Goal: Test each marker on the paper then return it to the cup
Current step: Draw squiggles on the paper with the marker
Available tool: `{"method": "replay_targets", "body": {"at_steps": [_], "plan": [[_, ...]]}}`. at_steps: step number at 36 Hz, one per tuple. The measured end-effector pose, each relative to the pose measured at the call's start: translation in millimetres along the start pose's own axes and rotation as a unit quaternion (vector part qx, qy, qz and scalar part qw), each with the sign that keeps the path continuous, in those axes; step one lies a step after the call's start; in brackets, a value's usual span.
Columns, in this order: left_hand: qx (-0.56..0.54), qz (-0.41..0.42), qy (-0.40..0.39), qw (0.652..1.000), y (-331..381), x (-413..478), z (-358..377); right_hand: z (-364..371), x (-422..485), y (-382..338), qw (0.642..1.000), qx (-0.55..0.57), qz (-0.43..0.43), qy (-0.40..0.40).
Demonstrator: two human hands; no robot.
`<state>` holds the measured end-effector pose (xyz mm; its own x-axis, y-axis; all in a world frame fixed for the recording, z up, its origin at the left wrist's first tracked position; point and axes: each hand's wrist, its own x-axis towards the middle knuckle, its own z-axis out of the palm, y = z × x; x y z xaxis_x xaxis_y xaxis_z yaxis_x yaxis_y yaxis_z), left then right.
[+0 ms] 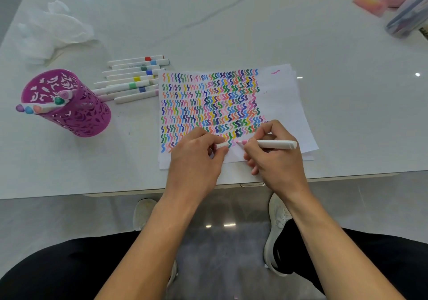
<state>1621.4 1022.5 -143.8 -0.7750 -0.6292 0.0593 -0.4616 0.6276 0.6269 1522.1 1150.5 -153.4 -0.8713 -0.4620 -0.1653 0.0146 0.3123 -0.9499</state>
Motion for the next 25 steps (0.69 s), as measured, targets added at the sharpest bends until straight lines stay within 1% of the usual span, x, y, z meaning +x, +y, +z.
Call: {"method": "replay_targets", "body": {"at_steps": [4,10,14,19,22,25], "plan": [[0.001,-0.002,-0.002,1.0,0.0,0.3,-0.5,0.2,-0.5,1.6,1.0,-0.012,0.001,0.022],[0.001,-0.001,0.0,1.0,0.0,0.7,-0.4,-1.0,-1.3,1.5,1.0,-0.012,0.004,-0.004],[-0.004,0.001,0.001,1.0,-1.1,0.2,0.0,-4.2,-0.9,-2.1,0.998,0.056,0.007,-0.001],[-0.011,0.013,0.013,1.0,-5.0,-0.5,1.6,-10.5,-0.5,-7.3,0.986,0.167,0.008,0.011],[-0.014,0.018,0.016,1.0,-4.9,-2.0,1.0,-10.8,-2.3,-14.3,0.986,0.169,-0.006,0.007],[-0.033,0.025,0.034,0.999,-2.1,-3.1,-1.7,-9.6,-2.2,-20.6,0.988,0.155,-0.02,-0.002]]}}
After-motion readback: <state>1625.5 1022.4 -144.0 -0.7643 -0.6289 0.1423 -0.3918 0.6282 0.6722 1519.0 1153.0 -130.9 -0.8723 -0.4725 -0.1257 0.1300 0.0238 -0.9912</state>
